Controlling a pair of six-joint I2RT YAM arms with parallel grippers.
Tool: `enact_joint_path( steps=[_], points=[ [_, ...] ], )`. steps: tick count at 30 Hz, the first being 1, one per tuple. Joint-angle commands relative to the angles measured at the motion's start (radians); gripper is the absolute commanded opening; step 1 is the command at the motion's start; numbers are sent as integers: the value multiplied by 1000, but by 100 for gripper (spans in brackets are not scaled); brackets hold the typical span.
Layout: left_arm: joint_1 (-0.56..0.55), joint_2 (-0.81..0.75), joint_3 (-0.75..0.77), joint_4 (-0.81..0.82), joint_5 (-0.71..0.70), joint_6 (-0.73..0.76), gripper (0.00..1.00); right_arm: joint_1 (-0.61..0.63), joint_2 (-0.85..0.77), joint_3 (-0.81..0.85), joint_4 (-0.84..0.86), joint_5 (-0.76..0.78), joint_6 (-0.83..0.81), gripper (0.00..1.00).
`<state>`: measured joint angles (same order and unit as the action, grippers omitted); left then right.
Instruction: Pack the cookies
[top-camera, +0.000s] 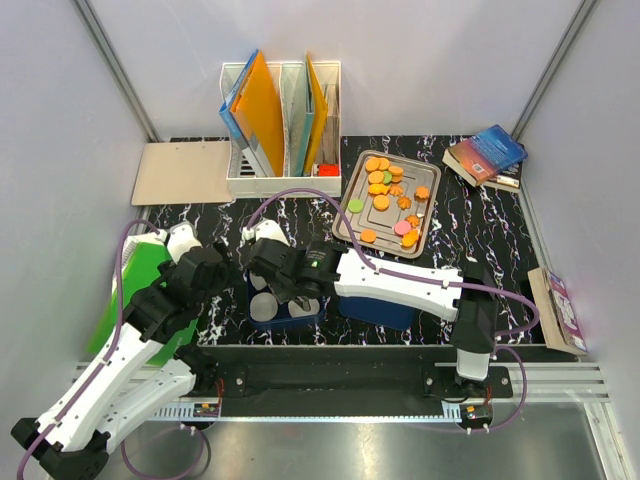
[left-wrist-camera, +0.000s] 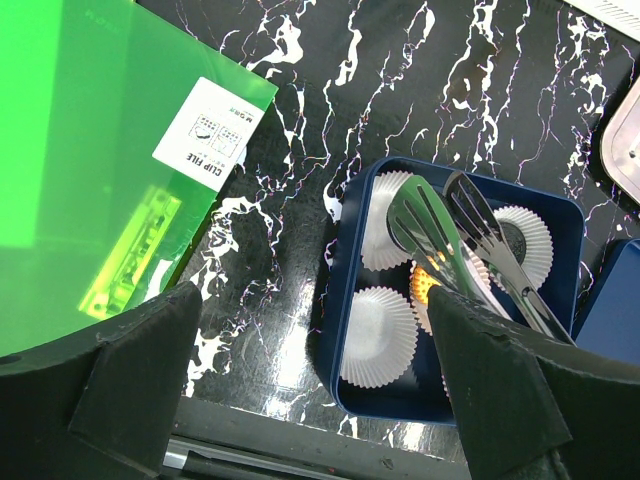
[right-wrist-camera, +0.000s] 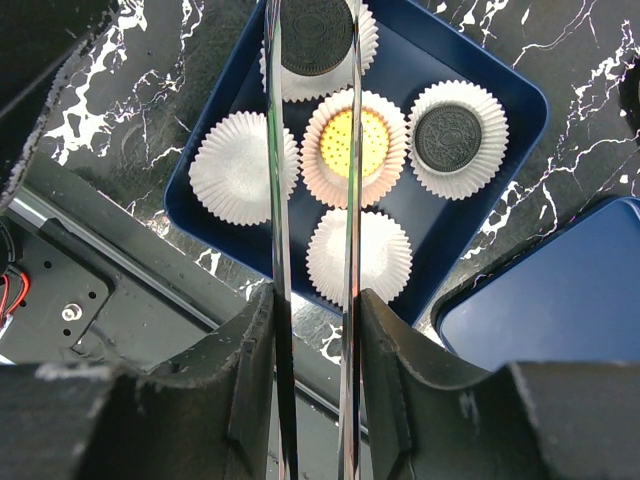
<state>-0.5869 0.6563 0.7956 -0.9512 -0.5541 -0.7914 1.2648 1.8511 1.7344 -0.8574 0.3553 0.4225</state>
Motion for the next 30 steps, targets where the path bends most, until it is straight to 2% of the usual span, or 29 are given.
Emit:
enact_joint_path(
  steps=[1, 7, 13, 24, 30],
  points=[
    [4, -1, -2, 28, -15, -3, 99, -10, 3, 34, 40, 27, -7, 36],
    [4, -1, -4, 26, -17, -2, 99, -15, 3, 30, 43, 28, -7, 38],
    [4, 0, -4, 28, -15, -2, 99, -19, 5, 31, 46, 27, -5, 48],
    [2, 0, -4, 26, -17, -3, 99, -21, -7, 27, 44, 39, 2, 50],
    [4, -1, -2, 26, -13, -2, 99, -80, -147, -65, -6, 119, 35, 50]
  ],
)
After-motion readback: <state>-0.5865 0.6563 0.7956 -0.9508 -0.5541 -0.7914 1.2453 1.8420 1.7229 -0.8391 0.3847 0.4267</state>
